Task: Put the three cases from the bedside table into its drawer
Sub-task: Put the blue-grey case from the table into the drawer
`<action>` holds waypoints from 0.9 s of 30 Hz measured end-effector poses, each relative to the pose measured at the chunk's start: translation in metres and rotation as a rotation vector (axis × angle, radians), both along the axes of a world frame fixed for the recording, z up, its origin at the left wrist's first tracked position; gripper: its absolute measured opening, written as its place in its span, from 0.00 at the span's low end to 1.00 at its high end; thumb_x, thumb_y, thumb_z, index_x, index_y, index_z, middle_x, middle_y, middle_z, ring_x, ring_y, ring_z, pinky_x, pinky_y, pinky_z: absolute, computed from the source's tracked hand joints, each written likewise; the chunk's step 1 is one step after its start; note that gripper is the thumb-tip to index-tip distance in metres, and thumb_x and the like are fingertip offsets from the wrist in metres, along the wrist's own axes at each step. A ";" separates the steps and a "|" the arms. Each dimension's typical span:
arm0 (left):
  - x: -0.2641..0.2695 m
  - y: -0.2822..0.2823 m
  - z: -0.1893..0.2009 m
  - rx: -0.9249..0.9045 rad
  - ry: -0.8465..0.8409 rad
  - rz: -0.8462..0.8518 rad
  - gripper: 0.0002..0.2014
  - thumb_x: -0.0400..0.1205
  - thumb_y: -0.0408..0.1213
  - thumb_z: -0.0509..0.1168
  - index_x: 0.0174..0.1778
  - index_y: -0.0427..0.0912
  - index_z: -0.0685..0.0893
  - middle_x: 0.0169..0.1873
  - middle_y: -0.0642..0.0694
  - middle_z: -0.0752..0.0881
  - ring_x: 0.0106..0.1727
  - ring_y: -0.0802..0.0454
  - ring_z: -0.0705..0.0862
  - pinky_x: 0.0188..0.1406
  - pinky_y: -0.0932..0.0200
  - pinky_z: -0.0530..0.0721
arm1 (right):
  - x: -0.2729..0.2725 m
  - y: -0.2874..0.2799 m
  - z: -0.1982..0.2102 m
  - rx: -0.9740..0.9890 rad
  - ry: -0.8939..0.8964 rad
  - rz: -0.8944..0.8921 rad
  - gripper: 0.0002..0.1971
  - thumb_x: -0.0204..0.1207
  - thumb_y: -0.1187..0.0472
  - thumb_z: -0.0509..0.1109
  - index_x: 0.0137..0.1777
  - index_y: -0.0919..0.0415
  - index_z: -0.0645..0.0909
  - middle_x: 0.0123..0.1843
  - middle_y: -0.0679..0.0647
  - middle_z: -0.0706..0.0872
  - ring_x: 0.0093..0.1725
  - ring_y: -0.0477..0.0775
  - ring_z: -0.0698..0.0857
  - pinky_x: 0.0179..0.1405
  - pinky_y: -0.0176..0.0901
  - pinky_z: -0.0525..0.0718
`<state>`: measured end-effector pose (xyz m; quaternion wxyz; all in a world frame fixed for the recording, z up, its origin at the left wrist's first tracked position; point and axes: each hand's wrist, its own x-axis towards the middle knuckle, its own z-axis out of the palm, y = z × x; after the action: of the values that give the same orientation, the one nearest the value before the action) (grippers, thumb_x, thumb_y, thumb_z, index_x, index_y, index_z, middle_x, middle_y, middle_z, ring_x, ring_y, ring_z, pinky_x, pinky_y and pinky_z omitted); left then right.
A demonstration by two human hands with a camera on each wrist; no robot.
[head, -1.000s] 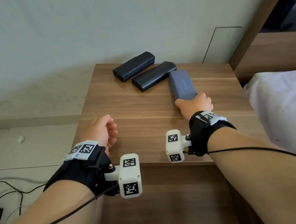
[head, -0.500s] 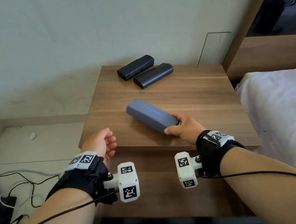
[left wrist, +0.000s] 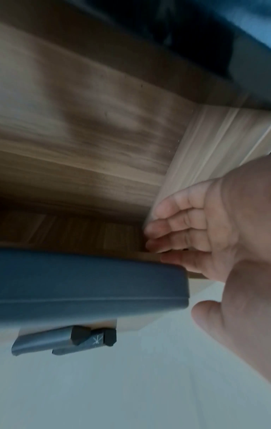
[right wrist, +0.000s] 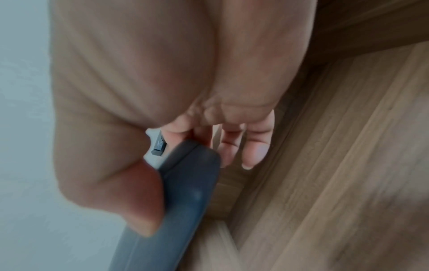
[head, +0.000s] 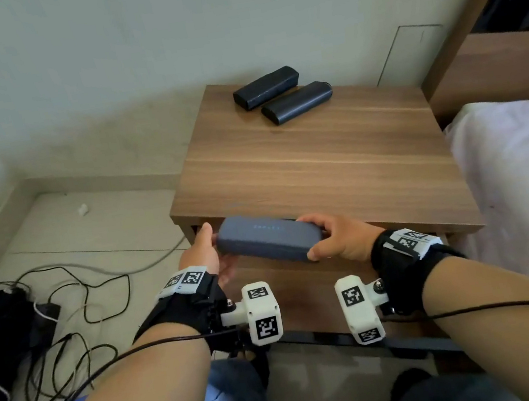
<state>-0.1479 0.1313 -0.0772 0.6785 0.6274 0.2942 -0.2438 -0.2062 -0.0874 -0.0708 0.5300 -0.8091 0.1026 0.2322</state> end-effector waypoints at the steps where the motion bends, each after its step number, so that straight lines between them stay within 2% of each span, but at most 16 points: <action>1: -0.001 0.003 -0.003 0.012 0.022 0.006 0.15 0.79 0.55 0.59 0.43 0.47 0.80 0.39 0.44 0.89 0.44 0.45 0.85 0.42 0.49 0.80 | -0.003 0.003 -0.002 -0.006 0.016 0.012 0.32 0.55 0.57 0.74 0.62 0.46 0.72 0.53 0.51 0.78 0.49 0.49 0.79 0.46 0.35 0.79; 3: -0.002 0.006 -0.010 0.034 0.069 -0.005 0.16 0.79 0.53 0.61 0.52 0.43 0.80 0.49 0.41 0.84 0.47 0.43 0.85 0.41 0.49 0.82 | -0.007 0.008 -0.010 -0.013 0.042 0.008 0.32 0.54 0.58 0.74 0.62 0.46 0.72 0.53 0.50 0.79 0.48 0.47 0.79 0.46 0.32 0.79; 5: -0.004 0.006 -0.014 0.043 0.090 -0.030 0.17 0.79 0.50 0.62 0.58 0.43 0.76 0.53 0.40 0.83 0.47 0.43 0.85 0.35 0.51 0.82 | -0.010 0.010 -0.022 0.004 0.072 -0.023 0.33 0.54 0.58 0.75 0.62 0.47 0.73 0.54 0.52 0.79 0.50 0.50 0.80 0.49 0.35 0.79; 9: -0.003 0.002 -0.028 0.018 0.111 -0.082 0.22 0.80 0.49 0.60 0.68 0.42 0.76 0.47 0.44 0.85 0.44 0.50 0.85 0.34 0.56 0.80 | -0.006 0.010 -0.046 0.021 0.107 -0.158 0.37 0.52 0.60 0.75 0.66 0.53 0.74 0.54 0.55 0.79 0.53 0.54 0.79 0.56 0.44 0.80; 11: 0.001 -0.002 -0.035 0.016 0.115 -0.110 0.23 0.81 0.48 0.59 0.70 0.41 0.75 0.50 0.44 0.85 0.49 0.49 0.84 0.43 0.56 0.82 | -0.002 0.008 -0.059 -0.003 0.122 -0.214 0.41 0.53 0.61 0.76 0.73 0.57 0.73 0.51 0.53 0.80 0.52 0.54 0.80 0.53 0.44 0.80; 13: 0.006 -0.006 -0.040 0.025 0.118 -0.127 0.22 0.82 0.46 0.58 0.70 0.40 0.75 0.55 0.42 0.83 0.54 0.47 0.82 0.53 0.53 0.80 | 0.003 0.005 -0.073 -0.019 0.135 -0.262 0.44 0.55 0.61 0.78 0.76 0.59 0.71 0.52 0.54 0.80 0.49 0.54 0.80 0.45 0.40 0.78; 16: 0.014 -0.010 -0.051 0.069 0.122 -0.146 0.19 0.81 0.46 0.59 0.66 0.43 0.77 0.53 0.44 0.83 0.54 0.47 0.82 0.59 0.50 0.80 | 0.008 0.004 -0.088 -0.038 0.155 -0.301 0.42 0.57 0.62 0.79 0.76 0.60 0.71 0.48 0.51 0.80 0.41 0.50 0.79 0.37 0.36 0.76; 19: 0.019 -0.011 -0.066 0.116 0.147 -0.140 0.09 0.81 0.45 0.60 0.48 0.44 0.76 0.50 0.44 0.83 0.53 0.45 0.83 0.66 0.46 0.80 | 0.012 0.005 -0.098 -0.039 0.181 -0.334 0.40 0.56 0.62 0.78 0.73 0.60 0.74 0.44 0.48 0.81 0.41 0.51 0.80 0.38 0.40 0.77; 20: 0.021 -0.012 -0.070 0.132 0.163 -0.130 0.09 0.80 0.46 0.61 0.44 0.43 0.77 0.48 0.43 0.83 0.52 0.44 0.82 0.66 0.45 0.81 | 0.013 0.004 -0.099 -0.034 0.185 -0.344 0.39 0.57 0.63 0.78 0.72 0.59 0.74 0.44 0.48 0.81 0.41 0.51 0.80 0.38 0.40 0.77; 21: 0.022 -0.013 -0.075 0.143 0.177 -0.119 0.11 0.79 0.46 0.62 0.43 0.42 0.79 0.45 0.42 0.83 0.50 0.42 0.82 0.63 0.45 0.82 | 0.016 0.003 -0.102 -0.035 0.197 -0.351 0.37 0.59 0.64 0.78 0.72 0.58 0.74 0.43 0.48 0.81 0.40 0.51 0.80 0.38 0.40 0.77; 22: 0.024 -0.015 -0.078 0.146 0.187 -0.110 0.13 0.77 0.47 0.63 0.48 0.40 0.81 0.45 0.41 0.82 0.49 0.42 0.81 0.57 0.48 0.83 | 0.018 0.003 -0.104 -0.042 0.206 -0.350 0.35 0.62 0.65 0.78 0.72 0.57 0.74 0.43 0.49 0.81 0.40 0.51 0.81 0.38 0.41 0.78; 23: 0.027 -0.017 -0.081 0.137 0.188 -0.101 0.19 0.76 0.47 0.63 0.57 0.37 0.82 0.46 0.41 0.81 0.49 0.43 0.79 0.52 0.51 0.82 | 0.021 0.004 -0.105 -0.063 0.215 -0.347 0.33 0.62 0.65 0.78 0.70 0.58 0.76 0.42 0.49 0.82 0.39 0.51 0.81 0.40 0.43 0.79; 24: 0.029 -0.019 -0.085 0.126 0.190 -0.101 0.25 0.76 0.47 0.64 0.63 0.34 0.80 0.47 0.41 0.79 0.49 0.44 0.78 0.50 0.52 0.79 | 0.024 0.005 -0.106 -0.084 0.222 -0.355 0.31 0.60 0.62 0.78 0.66 0.59 0.79 0.42 0.50 0.84 0.40 0.53 0.82 0.41 0.46 0.81; 27: 0.035 -0.016 -0.098 0.172 0.205 -0.120 0.30 0.74 0.49 0.64 0.67 0.33 0.78 0.48 0.41 0.78 0.46 0.45 0.77 0.49 0.52 0.76 | 0.034 0.009 -0.111 -0.122 0.278 -0.424 0.24 0.48 0.54 0.80 0.46 0.60 0.84 0.40 0.57 0.87 0.40 0.57 0.84 0.47 0.55 0.84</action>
<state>-0.1129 0.1157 -0.1752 0.5730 0.6715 0.3434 -0.3208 -0.1725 -0.0784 -0.1821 0.4980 -0.7602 0.3557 0.2183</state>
